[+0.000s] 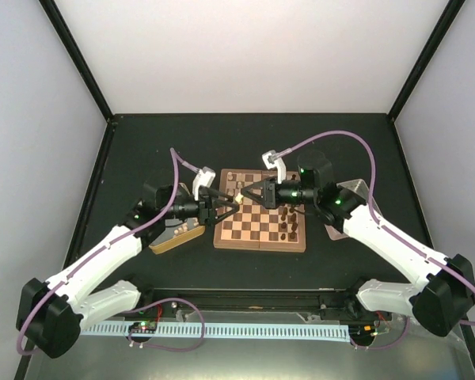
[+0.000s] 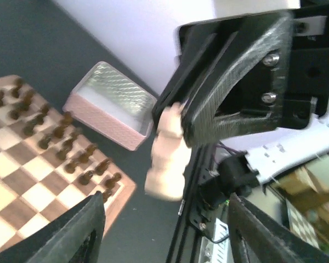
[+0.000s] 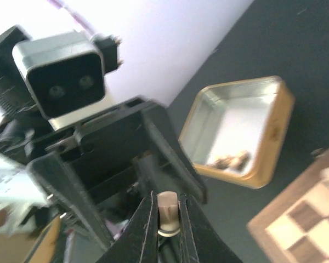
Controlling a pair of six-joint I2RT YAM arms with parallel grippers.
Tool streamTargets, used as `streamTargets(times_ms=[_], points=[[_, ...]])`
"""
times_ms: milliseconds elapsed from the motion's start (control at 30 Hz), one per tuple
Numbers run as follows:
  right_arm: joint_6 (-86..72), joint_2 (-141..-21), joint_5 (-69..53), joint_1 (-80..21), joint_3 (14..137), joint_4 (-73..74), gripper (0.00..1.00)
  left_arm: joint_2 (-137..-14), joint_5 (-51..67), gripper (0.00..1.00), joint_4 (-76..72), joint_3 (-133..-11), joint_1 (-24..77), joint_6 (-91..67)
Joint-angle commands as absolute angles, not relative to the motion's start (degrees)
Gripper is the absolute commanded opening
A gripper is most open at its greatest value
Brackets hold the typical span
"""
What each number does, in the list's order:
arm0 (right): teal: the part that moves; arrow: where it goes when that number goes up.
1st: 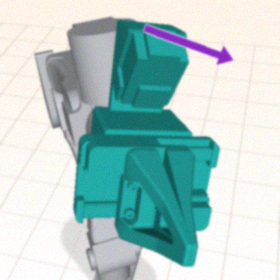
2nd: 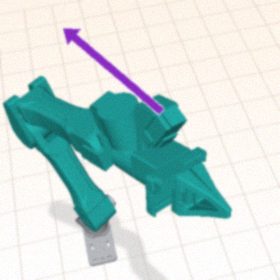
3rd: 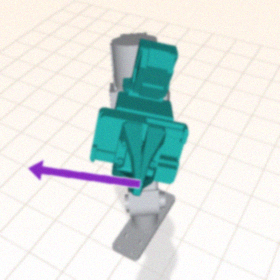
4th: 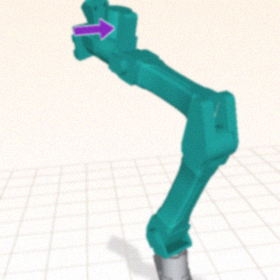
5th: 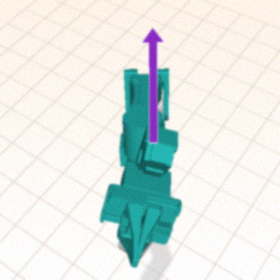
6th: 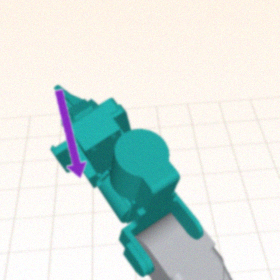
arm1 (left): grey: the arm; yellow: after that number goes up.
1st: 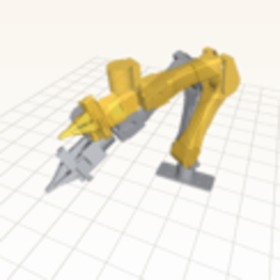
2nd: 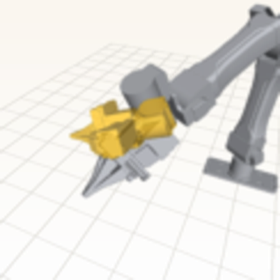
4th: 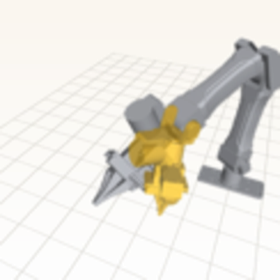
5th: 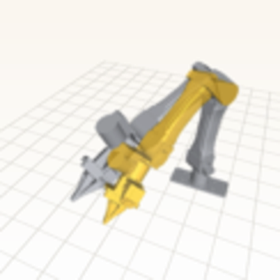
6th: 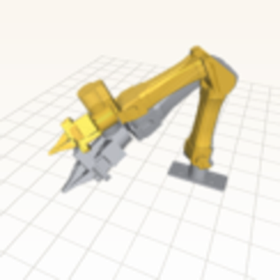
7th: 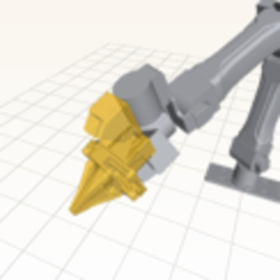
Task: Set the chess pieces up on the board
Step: Place the chess piece on the chessboard.
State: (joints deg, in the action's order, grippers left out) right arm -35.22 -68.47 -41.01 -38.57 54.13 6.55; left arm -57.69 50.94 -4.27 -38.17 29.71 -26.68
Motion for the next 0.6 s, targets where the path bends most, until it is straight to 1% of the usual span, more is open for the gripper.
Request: streamTargets(times_ms=[0, 33, 100, 167, 233, 300, 400, 567], points=[[-29.4, -70.3, -23.4, -38.7, 57.9, 10.5, 0.01, -54.2, 33.1, 0.68, 5.3, -40.4, 29.6, -23.1], [-28.3, -71.4, -20.4, -38.7, 58.6, 11.0, 0.01, -53.2, 28.0, 0.73, 7.1, -40.4, 29.5, -23.2], [-26.2, -75.0, -15.0, -38.8, 60.2, 12.0, 0.01, -50.8, 17.5, 0.78, 11.0, -40.4, 29.5, -23.8], [-24.4, -78.7, -10.7, -38.8, 62.3, 12.9, 0.01, -47.7, 7.3, 0.81, 13.6, -39.7, 29.4, -24.9], [-23.2, -81.8, -6.6, -39.0, 64.2, 13.2, 0.01, -43.9, -0.3, 0.83, 14.6, -38.3, 29.3, -25.9], [-22.0, -84.4, -3.0, -39.6, 65.7, 13.4, 0.01, -40.5, -3.8, 0.85, 15.5, -37.4, 29.3, -26.2], [-20.4, -86.7, 1.6, -41.0, 66.7, 12.9, 0.01, -36.4, -5.2, 0.87, 16.6, -36.9, 29.2, -25.6], [-16.8, -87.7, 7.5, -45.1, 64.7, 8.9, 0.01, -33.6, -7.9, 0.91, 19.3, -37.7, 29.1, -23.9]])
